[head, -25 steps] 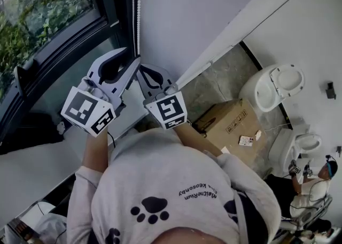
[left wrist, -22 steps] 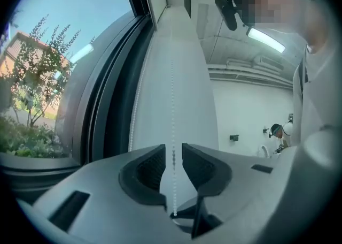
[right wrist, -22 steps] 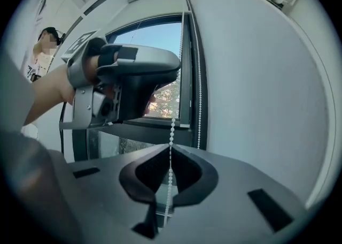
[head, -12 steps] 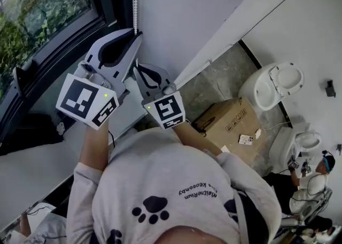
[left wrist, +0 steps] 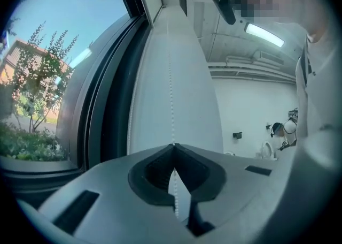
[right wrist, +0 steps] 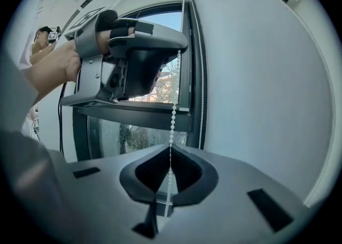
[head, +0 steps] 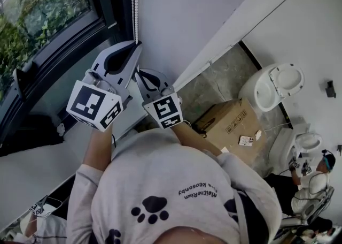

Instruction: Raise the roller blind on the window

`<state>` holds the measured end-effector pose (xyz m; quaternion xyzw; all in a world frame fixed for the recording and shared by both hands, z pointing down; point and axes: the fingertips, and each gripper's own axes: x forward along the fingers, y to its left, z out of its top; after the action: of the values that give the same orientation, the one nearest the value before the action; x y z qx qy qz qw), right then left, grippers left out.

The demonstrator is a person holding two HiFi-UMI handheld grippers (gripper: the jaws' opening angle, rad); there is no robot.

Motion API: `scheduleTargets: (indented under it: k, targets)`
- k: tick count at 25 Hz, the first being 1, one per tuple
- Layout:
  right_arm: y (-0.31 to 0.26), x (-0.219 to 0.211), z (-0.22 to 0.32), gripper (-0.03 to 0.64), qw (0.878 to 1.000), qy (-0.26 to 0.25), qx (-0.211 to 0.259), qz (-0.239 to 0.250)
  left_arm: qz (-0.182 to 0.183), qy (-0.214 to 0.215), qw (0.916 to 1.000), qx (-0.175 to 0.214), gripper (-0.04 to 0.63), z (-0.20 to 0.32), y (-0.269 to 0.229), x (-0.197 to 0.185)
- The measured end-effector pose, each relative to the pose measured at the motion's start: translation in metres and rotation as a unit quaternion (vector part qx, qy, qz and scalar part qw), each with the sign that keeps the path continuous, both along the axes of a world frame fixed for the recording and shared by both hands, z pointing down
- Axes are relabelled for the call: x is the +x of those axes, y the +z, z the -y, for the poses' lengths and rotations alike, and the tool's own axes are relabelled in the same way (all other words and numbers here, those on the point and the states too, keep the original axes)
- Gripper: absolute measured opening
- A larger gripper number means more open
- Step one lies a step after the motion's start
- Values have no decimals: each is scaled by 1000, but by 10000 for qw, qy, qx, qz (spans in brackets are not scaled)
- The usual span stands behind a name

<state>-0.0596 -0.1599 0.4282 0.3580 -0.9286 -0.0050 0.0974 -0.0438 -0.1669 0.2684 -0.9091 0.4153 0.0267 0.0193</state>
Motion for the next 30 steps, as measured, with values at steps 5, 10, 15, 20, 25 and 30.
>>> scheduleTargets:
  k: [5,10,15,20,25,30]
  targets:
    - [31,4,2,11,9994,14,-314,-139,-63,-46,9996,-279,8,2,31,0]
    - [54,5,1,11,9981,-4,-535,-295,-103,-52,9987,-487,8,3,54,1]
    - [76,8,-3,12,9958,-12,-803,-440,-244,-37,9969,-751,8,4,76,0]
    - [85,10,-5,12,9946,3,-928,-471,-310,-23,9963,-803,8,-1,84,0]
    - [85,9,-10,12,9938,-53,-971,-533,-283,-5,9966,-773,8,-3,84,3]
    - [65,14,-17,92,9940,-81,-997,-446,-270,-55,9968,-752,8,-3,85,-3]
